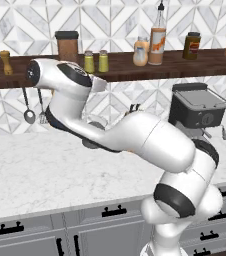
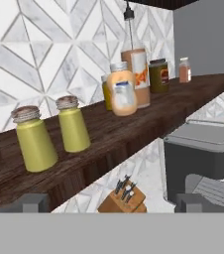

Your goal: Put the shaker and condiment bottle from the counter next to their counterparts in the cabinet.

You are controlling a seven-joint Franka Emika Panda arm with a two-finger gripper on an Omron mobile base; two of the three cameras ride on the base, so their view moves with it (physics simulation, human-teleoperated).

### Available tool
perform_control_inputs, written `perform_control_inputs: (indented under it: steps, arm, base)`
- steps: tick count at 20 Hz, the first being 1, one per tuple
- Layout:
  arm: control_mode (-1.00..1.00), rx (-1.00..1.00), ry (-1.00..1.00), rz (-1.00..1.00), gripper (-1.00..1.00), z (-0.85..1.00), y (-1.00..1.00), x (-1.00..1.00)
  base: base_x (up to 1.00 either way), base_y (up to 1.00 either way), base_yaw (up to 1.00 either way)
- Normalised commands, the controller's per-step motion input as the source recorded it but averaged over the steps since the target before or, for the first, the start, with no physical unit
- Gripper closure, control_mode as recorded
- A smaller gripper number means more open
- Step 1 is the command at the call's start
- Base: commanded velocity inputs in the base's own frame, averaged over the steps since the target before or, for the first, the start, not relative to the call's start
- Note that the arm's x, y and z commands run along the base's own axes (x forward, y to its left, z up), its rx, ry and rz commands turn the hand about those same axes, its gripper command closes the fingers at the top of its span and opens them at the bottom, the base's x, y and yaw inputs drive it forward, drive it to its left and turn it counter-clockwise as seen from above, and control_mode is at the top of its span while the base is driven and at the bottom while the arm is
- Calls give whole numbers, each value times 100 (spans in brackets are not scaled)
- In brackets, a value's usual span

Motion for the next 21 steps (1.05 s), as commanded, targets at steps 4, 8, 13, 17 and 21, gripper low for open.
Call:
perform_control_inputs:
  steps: [4,8,13,17,21]
  arm:
    - [-100,0,0,6,-100,0,-37,-100]
    - [-100,0,0,27,-100,0,-54,-100]
    - [-100,-2,0,41,-100,-3,-59,-100]
    - [-100,-4,0,40,-100,0,-60,-100]
    - [-100,-1,0,28,-100,1,-41,-100]
  base:
    - [0,0,0]
    - [0,0,0]
    - [0,0,0]
    - [0,0,0]
    - [0,0,0]
